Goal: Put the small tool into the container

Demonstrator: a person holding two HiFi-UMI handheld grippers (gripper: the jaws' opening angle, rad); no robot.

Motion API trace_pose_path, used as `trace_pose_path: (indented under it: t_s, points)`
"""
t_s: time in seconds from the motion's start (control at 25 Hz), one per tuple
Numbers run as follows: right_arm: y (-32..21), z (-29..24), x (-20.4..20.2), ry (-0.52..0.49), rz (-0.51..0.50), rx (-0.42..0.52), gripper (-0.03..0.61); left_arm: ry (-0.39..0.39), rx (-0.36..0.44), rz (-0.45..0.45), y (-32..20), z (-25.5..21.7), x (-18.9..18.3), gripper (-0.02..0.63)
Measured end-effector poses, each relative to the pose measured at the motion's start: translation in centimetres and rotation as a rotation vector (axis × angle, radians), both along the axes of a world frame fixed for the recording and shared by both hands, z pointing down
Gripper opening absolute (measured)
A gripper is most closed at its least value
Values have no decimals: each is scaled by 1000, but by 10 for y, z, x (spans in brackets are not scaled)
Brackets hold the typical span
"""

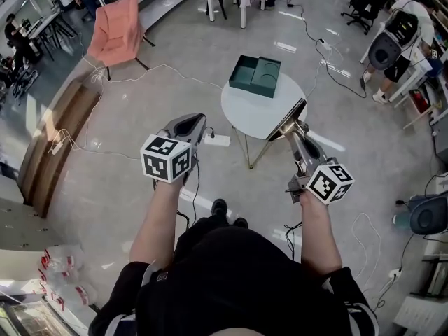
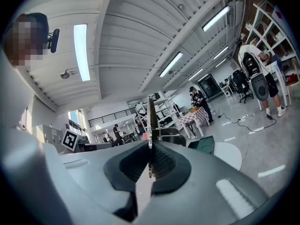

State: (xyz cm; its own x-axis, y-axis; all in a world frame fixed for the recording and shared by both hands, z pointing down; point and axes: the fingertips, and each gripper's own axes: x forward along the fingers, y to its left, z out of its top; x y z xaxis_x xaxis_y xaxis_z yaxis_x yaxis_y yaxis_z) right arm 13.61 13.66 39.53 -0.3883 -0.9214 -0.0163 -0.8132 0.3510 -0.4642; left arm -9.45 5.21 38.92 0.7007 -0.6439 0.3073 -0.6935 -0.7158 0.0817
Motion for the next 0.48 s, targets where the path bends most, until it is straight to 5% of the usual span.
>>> trace_pose_path:
  t_s: [0.48]
  points:
    - [-87, 11, 29, 46, 59, -39, 12, 83, 27, 20, -116, 3, 22, 12]
